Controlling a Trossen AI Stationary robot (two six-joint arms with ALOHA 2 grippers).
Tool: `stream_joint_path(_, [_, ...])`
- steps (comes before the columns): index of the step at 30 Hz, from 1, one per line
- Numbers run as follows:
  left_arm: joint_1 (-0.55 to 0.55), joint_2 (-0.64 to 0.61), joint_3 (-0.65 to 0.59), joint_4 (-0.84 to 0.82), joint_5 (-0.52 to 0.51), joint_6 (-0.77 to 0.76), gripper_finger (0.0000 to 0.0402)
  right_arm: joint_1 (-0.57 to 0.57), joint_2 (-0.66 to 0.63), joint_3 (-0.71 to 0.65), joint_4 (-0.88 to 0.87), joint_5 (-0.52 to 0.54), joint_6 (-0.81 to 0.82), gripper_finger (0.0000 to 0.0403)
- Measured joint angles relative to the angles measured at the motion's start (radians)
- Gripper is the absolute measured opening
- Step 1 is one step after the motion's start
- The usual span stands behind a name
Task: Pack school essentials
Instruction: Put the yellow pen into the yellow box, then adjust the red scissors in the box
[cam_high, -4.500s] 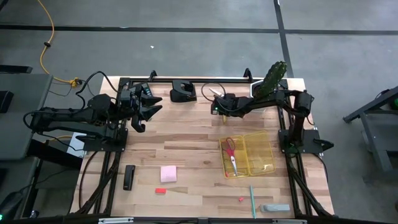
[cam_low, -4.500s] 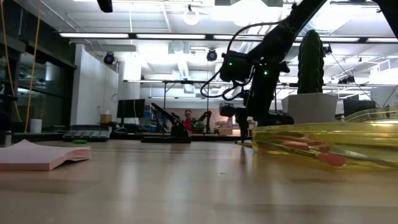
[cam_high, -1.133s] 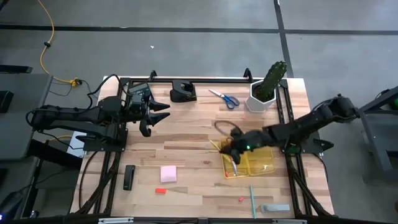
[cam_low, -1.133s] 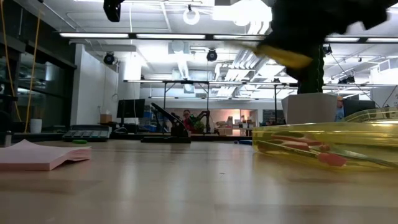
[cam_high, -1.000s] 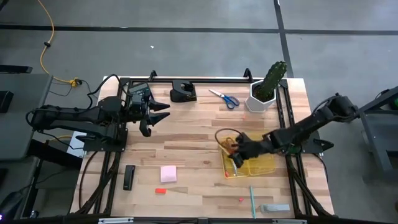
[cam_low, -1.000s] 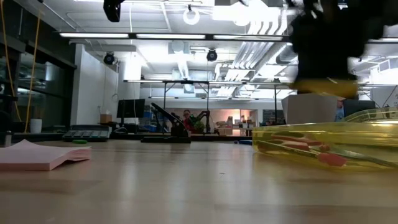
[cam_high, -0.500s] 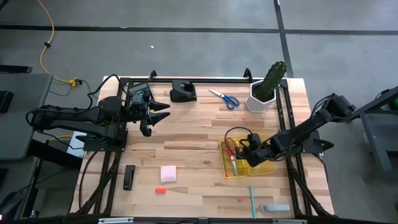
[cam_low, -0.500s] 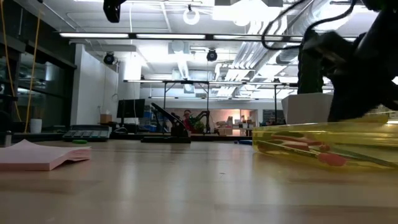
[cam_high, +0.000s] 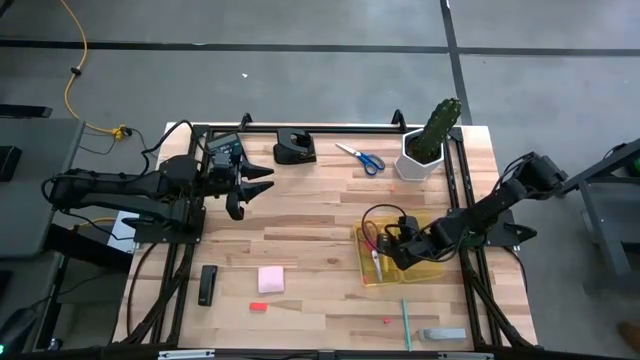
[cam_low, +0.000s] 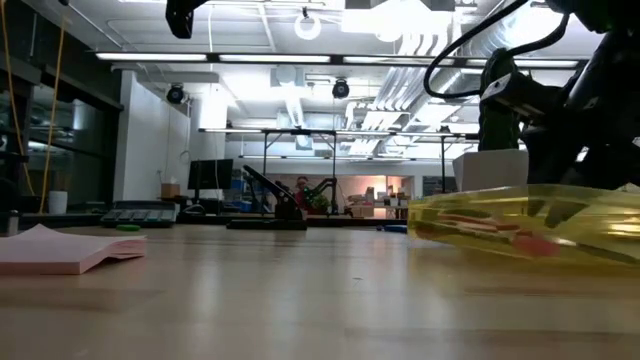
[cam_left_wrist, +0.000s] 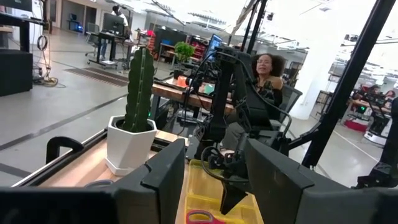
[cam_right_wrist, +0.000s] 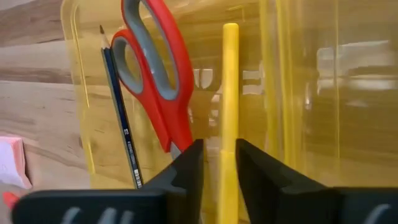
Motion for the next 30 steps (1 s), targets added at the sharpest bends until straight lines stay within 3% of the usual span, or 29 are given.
stream_joint_path(7, [0.001, 0.000, 0.000, 0.000, 0.000, 0.000, 0.0156, -0.002, -0.068, 0.000, 0.000, 0.002, -0.064, 0.0167])
stream_joint_path(13, [0.001, 0.000, 0.000, 0.000, 0.000, 0.000, 0.0156, -0.025, -0.142, 0.000, 0.040, 0.083, -0.178, 0.0180])
stream_joint_path(17, [0.001, 0.000, 0.000, 0.000, 0.000, 0.000, 0.0156, -0.099, -0.143, 0.000, 0.096, 0.040, -0.321, 0.0137])
stream_joint_path(22, [0.001, 0.000, 0.000, 0.000, 0.000, 0.000, 0.0156, -0.217, -0.116, 0.000, 0.125, -0.004, -0.489, 0.0019])
stream_joint_path(30, [0.001, 0.000, 0.000, 0.000, 0.000, 0.000, 0.0156, -0.333, -0.051, 0.000, 0.143, -0.180, -0.642, 0.0003])
